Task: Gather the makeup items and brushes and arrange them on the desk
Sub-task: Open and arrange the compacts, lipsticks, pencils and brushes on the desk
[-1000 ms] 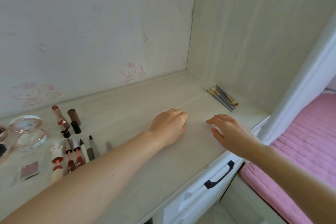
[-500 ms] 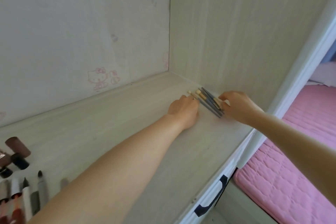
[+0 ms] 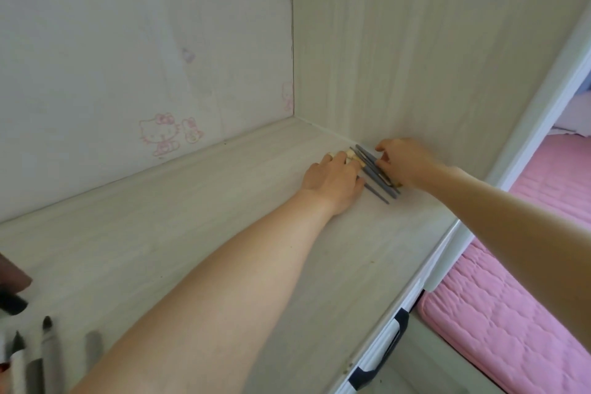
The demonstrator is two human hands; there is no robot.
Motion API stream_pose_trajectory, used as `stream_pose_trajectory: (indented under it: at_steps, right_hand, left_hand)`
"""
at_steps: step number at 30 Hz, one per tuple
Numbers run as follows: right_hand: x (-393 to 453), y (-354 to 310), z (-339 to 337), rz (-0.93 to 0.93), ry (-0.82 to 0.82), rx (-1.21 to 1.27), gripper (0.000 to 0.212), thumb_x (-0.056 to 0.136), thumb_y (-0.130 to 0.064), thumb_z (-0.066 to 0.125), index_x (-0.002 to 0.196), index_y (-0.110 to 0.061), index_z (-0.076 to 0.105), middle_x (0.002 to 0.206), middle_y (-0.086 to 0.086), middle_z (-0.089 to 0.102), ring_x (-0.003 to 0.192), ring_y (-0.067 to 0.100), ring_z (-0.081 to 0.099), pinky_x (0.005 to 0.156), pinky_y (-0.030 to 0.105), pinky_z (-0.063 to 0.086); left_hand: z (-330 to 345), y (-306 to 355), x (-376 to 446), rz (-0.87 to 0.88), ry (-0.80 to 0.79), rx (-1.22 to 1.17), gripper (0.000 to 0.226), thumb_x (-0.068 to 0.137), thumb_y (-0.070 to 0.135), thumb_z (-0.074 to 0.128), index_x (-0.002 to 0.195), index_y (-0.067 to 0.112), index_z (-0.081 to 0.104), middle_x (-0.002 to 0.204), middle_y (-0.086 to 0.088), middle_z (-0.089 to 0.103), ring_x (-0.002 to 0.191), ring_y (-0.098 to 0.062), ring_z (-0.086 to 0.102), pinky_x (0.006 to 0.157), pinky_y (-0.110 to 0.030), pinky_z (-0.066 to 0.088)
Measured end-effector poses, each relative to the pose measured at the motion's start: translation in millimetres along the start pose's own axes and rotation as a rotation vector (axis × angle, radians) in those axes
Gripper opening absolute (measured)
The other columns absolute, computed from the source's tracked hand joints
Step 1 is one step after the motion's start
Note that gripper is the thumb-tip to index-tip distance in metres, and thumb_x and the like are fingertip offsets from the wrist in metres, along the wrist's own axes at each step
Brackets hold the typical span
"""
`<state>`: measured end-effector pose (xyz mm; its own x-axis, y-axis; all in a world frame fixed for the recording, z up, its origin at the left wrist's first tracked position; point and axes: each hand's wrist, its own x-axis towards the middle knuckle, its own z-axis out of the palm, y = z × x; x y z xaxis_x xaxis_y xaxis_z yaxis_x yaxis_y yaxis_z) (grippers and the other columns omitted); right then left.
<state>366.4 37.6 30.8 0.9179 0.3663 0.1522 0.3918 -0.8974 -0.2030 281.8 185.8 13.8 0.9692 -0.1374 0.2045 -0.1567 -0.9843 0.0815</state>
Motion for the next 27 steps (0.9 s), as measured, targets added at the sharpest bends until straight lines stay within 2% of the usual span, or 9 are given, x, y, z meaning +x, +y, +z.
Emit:
stream_pose_trajectory:
  at_steps: [3,6,11,16,21,23,27]
  right_hand:
    - [2,-3,1,0.015,-0.001,-0.019,0.028,0.091,-0.02,0.059,0.113,-0.002,0.058,0.1,0.016,0.067,0.093,0.034,0.061,0.084,0.043,0.051]
    - [3,-4,1,0.021,-0.002,-0.049,0.027,0.091,-0.016,0.059,0.113,0.0,0.059,0.103,0.018,0.066,0.096,0.035,0.061,0.085,0.043,0.05]
    - [3,-4,3,0.085,-0.023,-0.047,0.025,0.087,-0.005,0.055,0.111,0.001,0.062,0.105,0.018,0.066,0.099,0.035,0.06,0.086,0.038,0.051]
    - [-1,-3,-5,0.154,-0.07,0.037,0.036,0.085,-0.013,0.064,0.118,-0.001,0.059,0.109,0.015,0.065,0.1,0.031,0.06,0.081,0.03,0.047]
    - [-3,0,-10,0.189,-0.078,0.127,0.037,0.085,-0.015,0.065,0.117,0.0,0.057,0.109,0.018,0.065,0.095,0.032,0.062,0.077,0.033,0.047]
    - [-3,-1,-11,0.199,-0.084,0.162,0.032,0.084,-0.012,0.062,0.114,0.0,0.058,0.104,0.017,0.067,0.088,0.031,0.064,0.075,0.033,0.05]
    - [-2,-4,-12,0.234,-0.093,0.254,0.019,0.092,-0.012,0.048,0.096,0.001,0.061,0.083,0.02,0.068,0.072,0.032,0.066,0.069,0.035,0.055]
  left_hand:
    - [-1,5,5,-0.038,-0.043,0.042,0.043,0.1,0.043,0.032,0.129,0.017,0.05,0.129,-0.008,0.047,0.119,-0.03,0.042,0.086,-0.038,0.037]
    - [0,10,9,-0.069,-0.048,0.069,0.044,0.1,0.044,0.032,0.125,0.016,0.055,0.127,-0.008,0.047,0.118,-0.029,0.042,0.086,-0.038,0.037]
    - [-3,9,8,-0.189,0.017,0.026,0.031,0.096,0.019,0.042,0.125,0.01,0.051,0.125,-0.012,0.051,0.116,-0.03,0.045,0.079,-0.033,0.035]
    - [-15,5,12,-0.352,-0.029,-0.102,0.033,0.089,0.008,0.049,0.123,0.009,0.05,0.124,-0.014,0.05,0.115,-0.031,0.051,0.08,-0.032,0.041]
    - [-19,-2,21,-0.429,-0.073,-0.145,0.035,0.089,0.003,0.05,0.124,0.005,0.052,0.127,-0.015,0.051,0.117,-0.031,0.053,0.082,-0.03,0.043]
    - [-20,-5,24,-0.468,-0.1,-0.172,0.032,0.089,0.005,0.053,0.12,0.004,0.054,0.125,-0.015,0.053,0.113,-0.03,0.055,0.077,-0.029,0.044]
    - [-18,-8,27,-0.502,-0.133,-0.197,0.031,0.088,0.007,0.055,0.119,0.005,0.054,0.122,-0.014,0.056,0.109,-0.029,0.058,0.07,-0.028,0.043]
